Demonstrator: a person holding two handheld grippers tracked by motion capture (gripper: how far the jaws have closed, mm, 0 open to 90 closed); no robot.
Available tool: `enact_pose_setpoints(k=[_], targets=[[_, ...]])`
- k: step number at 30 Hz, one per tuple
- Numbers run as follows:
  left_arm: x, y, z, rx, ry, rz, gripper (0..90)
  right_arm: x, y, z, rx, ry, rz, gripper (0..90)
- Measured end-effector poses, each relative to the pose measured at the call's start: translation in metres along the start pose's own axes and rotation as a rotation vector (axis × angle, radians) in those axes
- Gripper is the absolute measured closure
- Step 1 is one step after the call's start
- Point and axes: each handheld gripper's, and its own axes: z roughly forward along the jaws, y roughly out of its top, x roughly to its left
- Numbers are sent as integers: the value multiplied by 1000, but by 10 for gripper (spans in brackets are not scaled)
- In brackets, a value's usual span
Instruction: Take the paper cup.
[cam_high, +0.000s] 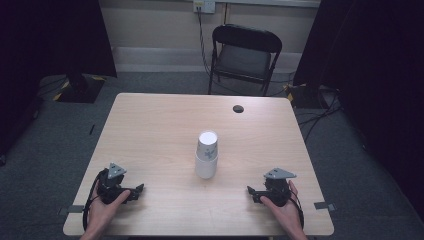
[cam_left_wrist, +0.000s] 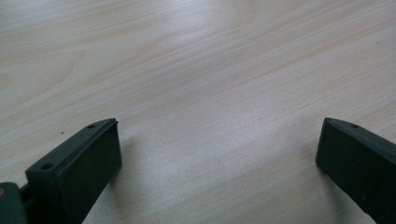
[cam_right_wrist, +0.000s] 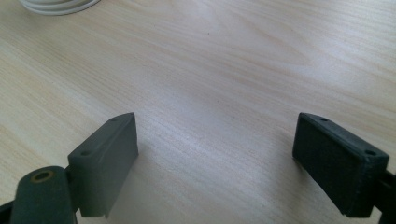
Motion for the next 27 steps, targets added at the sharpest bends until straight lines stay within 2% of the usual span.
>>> enact_pose_setpoints(k=[7,10,17,18,21,23,27], targets=[[0,0,0,1,1,2,0,-2,2,-2,2,28,21,145],[0,1,1,-2,-4,5,0,1,6,-5,-21,46,-4,157],[1,1,1,-2,-6,7,0,8,10,-9,-52,98,-26,205],[1,1,1,-2,-6,8,0,13,13,-11,-85,101,-42,210],[1,1,1,-1,-6,8,0,19,18,-17,-151,106,-48,217],[0,1,1,-2,-5,7,0,22,24,-20,-169,151,-27,218],[0,1,1,-3,-6,5,0,30,38,-21,-170,187,-57,204]])
